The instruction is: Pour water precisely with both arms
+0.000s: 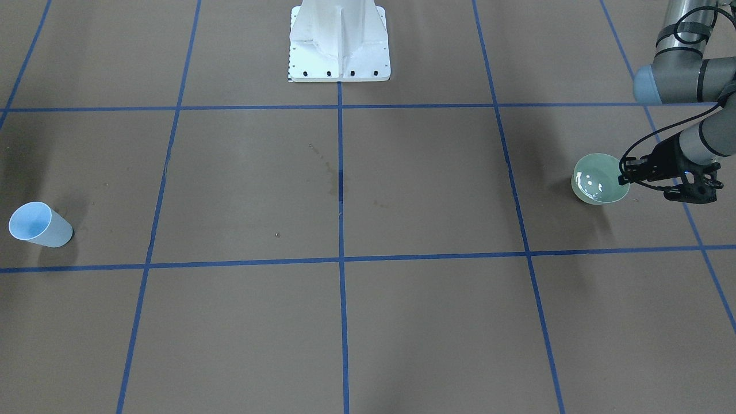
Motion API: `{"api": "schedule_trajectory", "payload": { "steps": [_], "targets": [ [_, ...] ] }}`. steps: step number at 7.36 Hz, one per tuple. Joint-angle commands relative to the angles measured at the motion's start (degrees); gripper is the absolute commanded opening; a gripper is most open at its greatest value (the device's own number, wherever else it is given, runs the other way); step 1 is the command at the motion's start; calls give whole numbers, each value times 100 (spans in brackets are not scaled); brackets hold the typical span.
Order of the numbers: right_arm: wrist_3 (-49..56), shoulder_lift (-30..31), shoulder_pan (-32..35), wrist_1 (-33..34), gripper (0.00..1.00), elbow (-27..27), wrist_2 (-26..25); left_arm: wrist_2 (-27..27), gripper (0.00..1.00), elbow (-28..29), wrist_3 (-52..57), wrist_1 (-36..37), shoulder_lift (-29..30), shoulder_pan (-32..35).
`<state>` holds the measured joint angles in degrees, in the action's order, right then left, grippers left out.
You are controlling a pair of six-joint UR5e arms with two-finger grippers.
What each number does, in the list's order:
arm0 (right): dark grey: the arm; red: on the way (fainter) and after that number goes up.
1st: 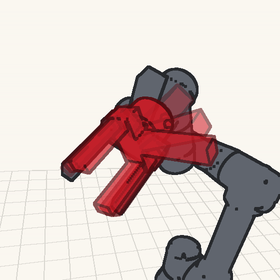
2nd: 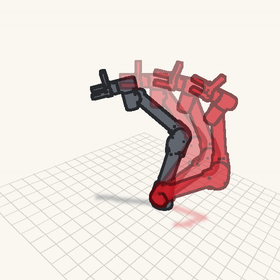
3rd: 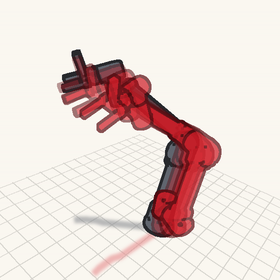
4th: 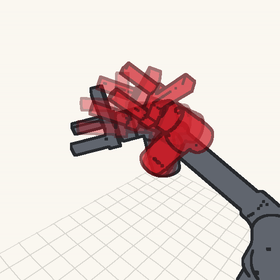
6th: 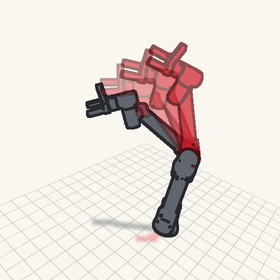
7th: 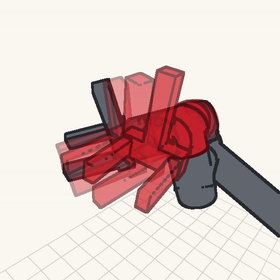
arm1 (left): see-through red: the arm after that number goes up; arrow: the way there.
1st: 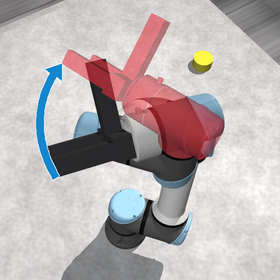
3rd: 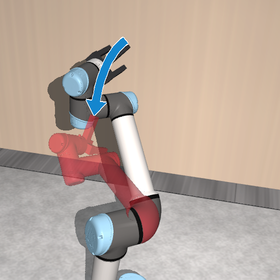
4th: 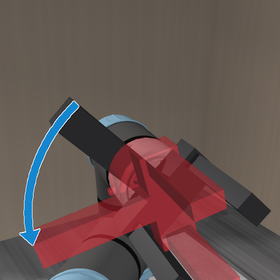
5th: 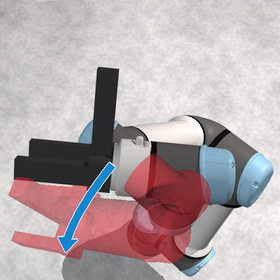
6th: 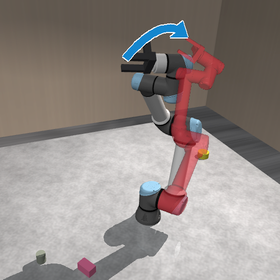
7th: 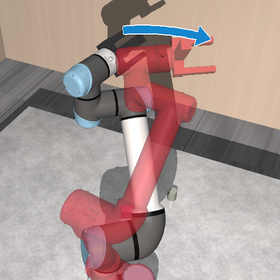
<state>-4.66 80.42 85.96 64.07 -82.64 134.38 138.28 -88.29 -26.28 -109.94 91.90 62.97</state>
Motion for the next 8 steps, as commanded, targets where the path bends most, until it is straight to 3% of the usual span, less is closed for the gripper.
{"api": "schedule_trajectory", "payload": {
  "steps": [1, 3, 6, 8],
  "targets": [
    [0, -17, 0, 9, 99, -7, 9, 6, 100, -30, 17, 8, 12, 135],
    [26, -9, 0, 132, 99, 2, 9, -2, 100, -179, 96, 25, 12, 643],
    [472, 0, 26, 1245, 99, -244, 0, -675, 100, -207, 1771, 139, -32, 1812],
    [615, -8, -17, 1922, 99, -454, -44, -679, 100, 5, 2843, 1171, 134, 2604]
  ]
}}
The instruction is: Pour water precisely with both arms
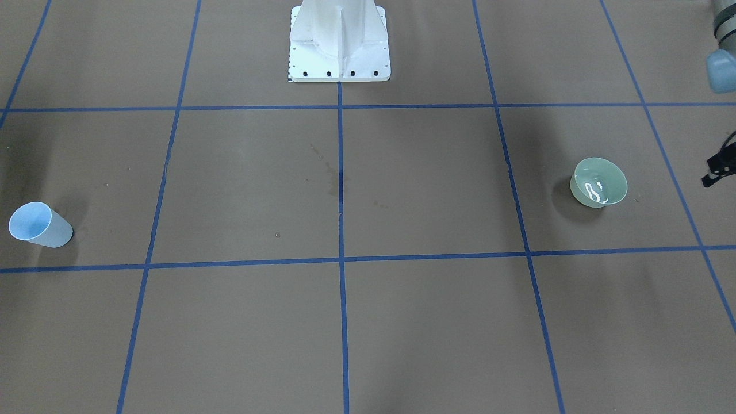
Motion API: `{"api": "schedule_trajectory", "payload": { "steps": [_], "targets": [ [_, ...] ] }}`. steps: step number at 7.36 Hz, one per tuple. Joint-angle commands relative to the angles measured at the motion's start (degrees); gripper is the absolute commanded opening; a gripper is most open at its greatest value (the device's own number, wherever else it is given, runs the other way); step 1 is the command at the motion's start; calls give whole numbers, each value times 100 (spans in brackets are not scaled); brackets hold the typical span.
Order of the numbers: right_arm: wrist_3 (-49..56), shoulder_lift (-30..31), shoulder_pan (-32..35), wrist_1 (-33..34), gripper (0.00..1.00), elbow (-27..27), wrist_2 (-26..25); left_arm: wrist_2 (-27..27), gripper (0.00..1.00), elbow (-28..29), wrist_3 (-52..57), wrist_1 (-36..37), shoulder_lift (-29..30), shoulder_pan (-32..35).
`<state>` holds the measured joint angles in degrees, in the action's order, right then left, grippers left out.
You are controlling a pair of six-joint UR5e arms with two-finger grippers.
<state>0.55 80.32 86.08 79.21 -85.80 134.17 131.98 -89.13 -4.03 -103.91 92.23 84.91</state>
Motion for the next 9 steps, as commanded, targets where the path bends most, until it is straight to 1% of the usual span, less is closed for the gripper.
{"api": "schedule_trajectory", "payload": {
  "steps": [1, 3, 5, 6, 8, 9],
  "targets": [
    [95, -7, -91, 803, 99, -365, -66, -23, 100, 80, 631, 966, 233, 603],
    [217, 36, -144, 1043, 99, -464, -93, 195, 100, 89, 605, 1547, 339, 755],
    [630, 19, -144, 1464, 99, -456, -110, 301, 100, 54, 570, 1629, 279, 799],
    [640, 1, -153, 1492, 99, -456, -154, 320, 100, 37, 257, 1655, 261, 799],
    [640, -7, -153, 1501, 99, -438, -137, 364, 100, 141, 174, 1699, 269, 773],
    [640, 1, -153, 1501, 99, -403, -137, 355, 100, 142, 174, 1951, 278, 659]
  ]
}}
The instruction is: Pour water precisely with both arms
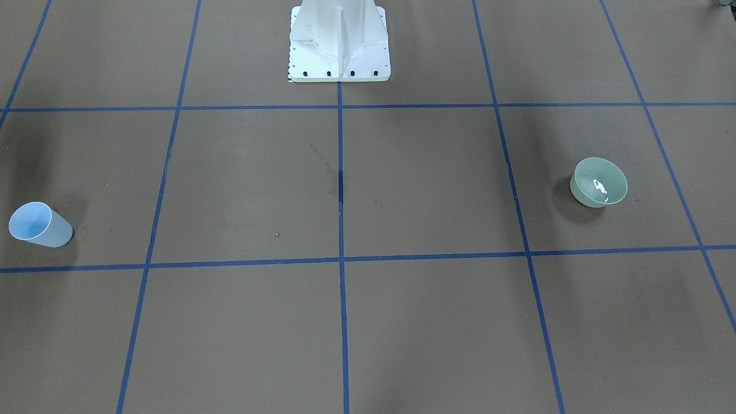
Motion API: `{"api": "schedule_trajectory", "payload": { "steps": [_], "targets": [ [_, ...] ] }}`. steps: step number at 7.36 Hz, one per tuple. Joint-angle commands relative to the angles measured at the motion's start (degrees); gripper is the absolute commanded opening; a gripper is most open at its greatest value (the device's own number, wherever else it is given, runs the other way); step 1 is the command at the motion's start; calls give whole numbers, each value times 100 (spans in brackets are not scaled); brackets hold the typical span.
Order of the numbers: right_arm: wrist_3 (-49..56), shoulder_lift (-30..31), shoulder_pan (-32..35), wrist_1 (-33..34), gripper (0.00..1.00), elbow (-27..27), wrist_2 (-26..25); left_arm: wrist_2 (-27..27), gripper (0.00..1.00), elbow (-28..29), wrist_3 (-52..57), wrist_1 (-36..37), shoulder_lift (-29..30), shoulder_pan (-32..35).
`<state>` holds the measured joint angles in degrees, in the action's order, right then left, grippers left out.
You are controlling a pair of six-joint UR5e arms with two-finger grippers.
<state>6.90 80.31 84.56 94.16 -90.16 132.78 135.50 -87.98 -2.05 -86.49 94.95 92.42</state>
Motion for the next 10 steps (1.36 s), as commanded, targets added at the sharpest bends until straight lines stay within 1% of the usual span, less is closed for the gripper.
{"api": "schedule_trajectory", "payload": {
  "steps": [1, 2, 4, 5, 6, 7, 10],
  "targets": [
    [4, 2, -1, 6, 99, 33, 2, -14, 100, -8, 11, 290, 6, -188],
    [4, 11, -1, 6, 99, 51, 11, -49, 100, -69, 55, 282, 15, -198],
    [4, 46, 8, 6, 99, 33, 11, -67, 100, -446, 64, 264, -133, -259],
    [4, 55, 8, -3, 99, 33, -6, -67, 100, -456, 186, 255, -134, -260],
    [4, 90, 8, -20, 99, 7, -128, -76, 100, -439, 605, 281, -143, -251],
    [4, 125, 8, -29, 99, -28, -321, -76, 100, -456, 617, 282, -169, -251],
    [-5, 397, 43, -64, 99, -115, -270, -59, 100, -456, 618, 247, -170, -260]
  ]
}}
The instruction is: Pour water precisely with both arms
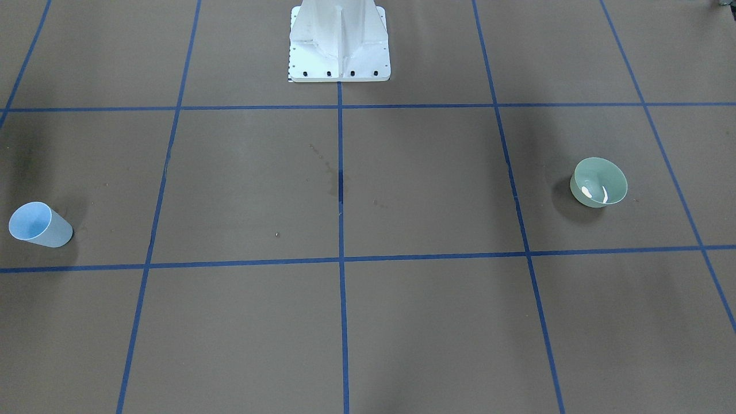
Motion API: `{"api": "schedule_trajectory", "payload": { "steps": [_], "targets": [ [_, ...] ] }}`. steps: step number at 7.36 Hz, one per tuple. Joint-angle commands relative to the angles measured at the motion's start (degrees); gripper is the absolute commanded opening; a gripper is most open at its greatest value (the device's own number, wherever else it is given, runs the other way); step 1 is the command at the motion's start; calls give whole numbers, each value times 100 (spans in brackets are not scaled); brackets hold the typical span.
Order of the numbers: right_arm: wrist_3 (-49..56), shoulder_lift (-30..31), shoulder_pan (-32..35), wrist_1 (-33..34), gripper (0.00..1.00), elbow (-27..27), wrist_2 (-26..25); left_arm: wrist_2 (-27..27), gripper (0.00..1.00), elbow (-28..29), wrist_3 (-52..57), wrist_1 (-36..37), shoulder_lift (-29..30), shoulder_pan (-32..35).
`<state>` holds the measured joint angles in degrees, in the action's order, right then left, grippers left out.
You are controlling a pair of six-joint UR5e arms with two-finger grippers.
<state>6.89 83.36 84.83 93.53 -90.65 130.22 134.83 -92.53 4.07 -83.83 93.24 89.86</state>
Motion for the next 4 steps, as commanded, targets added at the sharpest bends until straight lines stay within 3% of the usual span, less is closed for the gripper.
{"api": "schedule_trajectory", "payload": {
  "steps": [1, 4],
  "targets": [
    [-12, 145, 8, -2, 99, -93, 12, 25, 100, -19, -2, -20, -8, -3],
    [-74, 155, 8, 7, 99, -84, 29, 69, 100, -133, -2, -19, -8, -3]
  ]
}}
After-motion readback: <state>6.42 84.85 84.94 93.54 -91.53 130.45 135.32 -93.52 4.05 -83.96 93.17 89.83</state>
